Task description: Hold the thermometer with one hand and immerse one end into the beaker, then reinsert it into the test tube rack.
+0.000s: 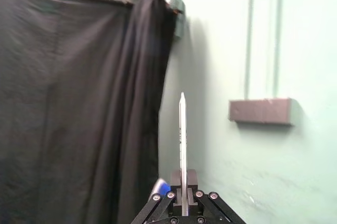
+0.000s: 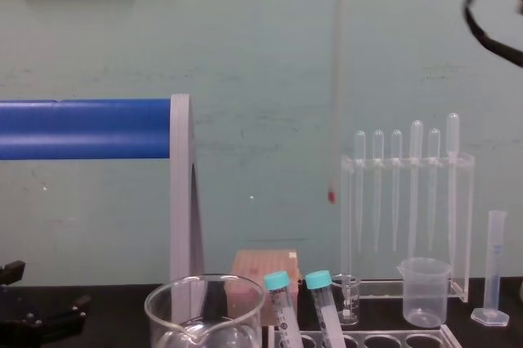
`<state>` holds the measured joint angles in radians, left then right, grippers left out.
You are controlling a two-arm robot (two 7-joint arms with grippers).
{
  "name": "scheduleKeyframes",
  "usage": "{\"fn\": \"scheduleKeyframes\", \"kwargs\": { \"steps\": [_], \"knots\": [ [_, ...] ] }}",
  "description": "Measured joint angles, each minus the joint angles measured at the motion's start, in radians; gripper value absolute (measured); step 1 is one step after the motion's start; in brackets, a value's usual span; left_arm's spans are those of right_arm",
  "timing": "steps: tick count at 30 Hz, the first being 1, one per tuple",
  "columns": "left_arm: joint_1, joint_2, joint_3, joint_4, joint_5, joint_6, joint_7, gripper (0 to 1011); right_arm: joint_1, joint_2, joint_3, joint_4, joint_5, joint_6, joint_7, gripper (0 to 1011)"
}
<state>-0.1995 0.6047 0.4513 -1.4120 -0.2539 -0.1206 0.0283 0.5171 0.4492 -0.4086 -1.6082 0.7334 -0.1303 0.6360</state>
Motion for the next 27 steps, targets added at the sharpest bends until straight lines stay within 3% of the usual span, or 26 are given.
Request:
{"fn": "scheduleKeyframes", "kwargs": {
  "steps": [5, 15, 27],
  "knots": [
    [0.000, 0.000, 0.000, 0.000, 0.000, 0.000, 0.000, 1008, -0.104, 0.043, 0.021, -0.063, -0.002, 0.012, -0.051, 57],
    [0.000, 0.000, 0.000, 0.000, 0.000, 0.000, 0.000, 1008, -0.216, 0.060, 0.027, -0.073, -0.016, 0.001, -0.075, 57],
    [0.000, 0.000, 0.000, 0.000, 0.000, 0.000, 0.000, 1008, -0.237, 0.043, 0.042, -0.021, -0.059, -0.026, -0.079, 57]
  ]
}}
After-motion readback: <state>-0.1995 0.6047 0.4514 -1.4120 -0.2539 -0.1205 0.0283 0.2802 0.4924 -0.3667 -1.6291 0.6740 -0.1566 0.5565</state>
